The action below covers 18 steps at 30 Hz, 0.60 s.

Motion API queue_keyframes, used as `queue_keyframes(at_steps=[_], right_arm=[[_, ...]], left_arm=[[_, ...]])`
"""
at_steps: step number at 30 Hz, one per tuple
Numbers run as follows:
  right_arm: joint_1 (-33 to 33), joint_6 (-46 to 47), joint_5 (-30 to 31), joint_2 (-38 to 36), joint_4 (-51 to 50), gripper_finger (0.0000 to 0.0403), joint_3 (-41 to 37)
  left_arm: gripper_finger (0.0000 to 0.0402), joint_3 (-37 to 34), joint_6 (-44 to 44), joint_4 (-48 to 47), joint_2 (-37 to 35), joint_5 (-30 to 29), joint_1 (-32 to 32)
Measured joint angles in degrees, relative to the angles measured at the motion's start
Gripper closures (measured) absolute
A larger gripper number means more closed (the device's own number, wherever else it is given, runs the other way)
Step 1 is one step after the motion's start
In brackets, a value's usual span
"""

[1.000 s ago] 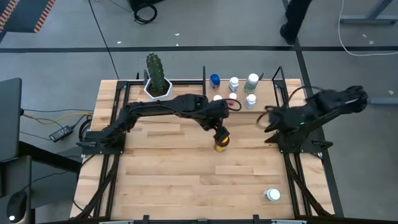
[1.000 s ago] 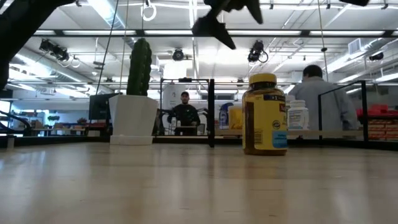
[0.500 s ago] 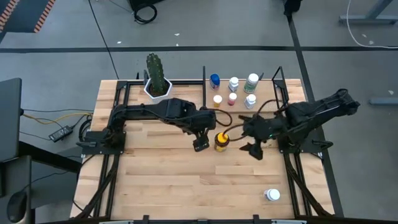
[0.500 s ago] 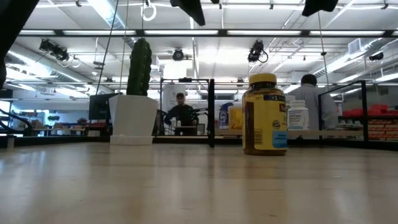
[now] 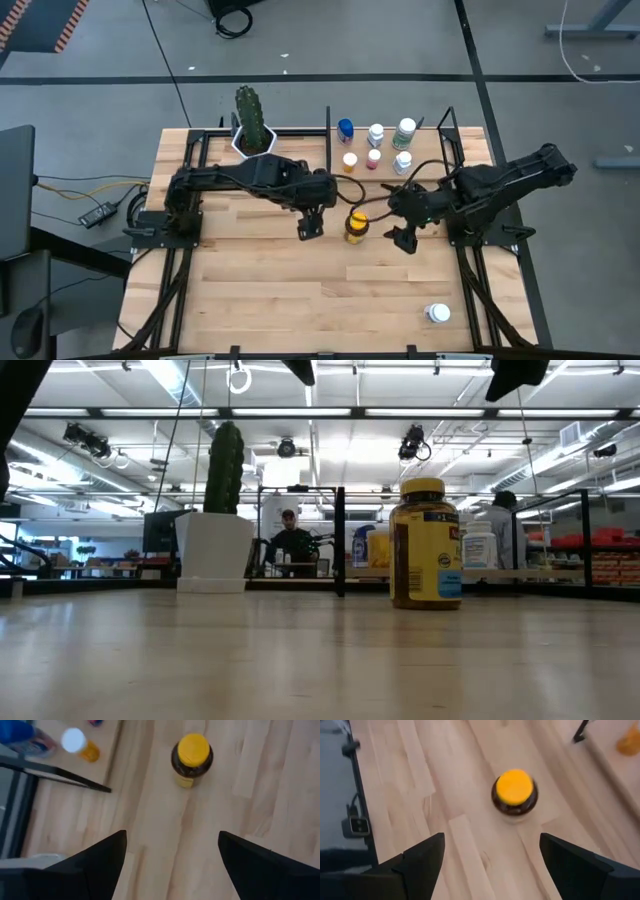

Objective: Pick and place medicine bottles onto shelf by color
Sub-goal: Put the yellow pill bottle on the shelf

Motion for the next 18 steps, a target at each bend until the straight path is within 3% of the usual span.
queue_keyframes(at_steps=[15,18], right_arm=[[0.0,1.44,4.32,-7.5,2.46,0.007,0.0],[0.0,4.54,5.79,-9.02,2.25,0.007,0.0]], left_arm=[[0.011,-0.1,7.86,12.49,-2.42,-1.39,-1.0],[0.0119,-4.32,8.34,18.14,-3.44,-1.46,-1.36]])
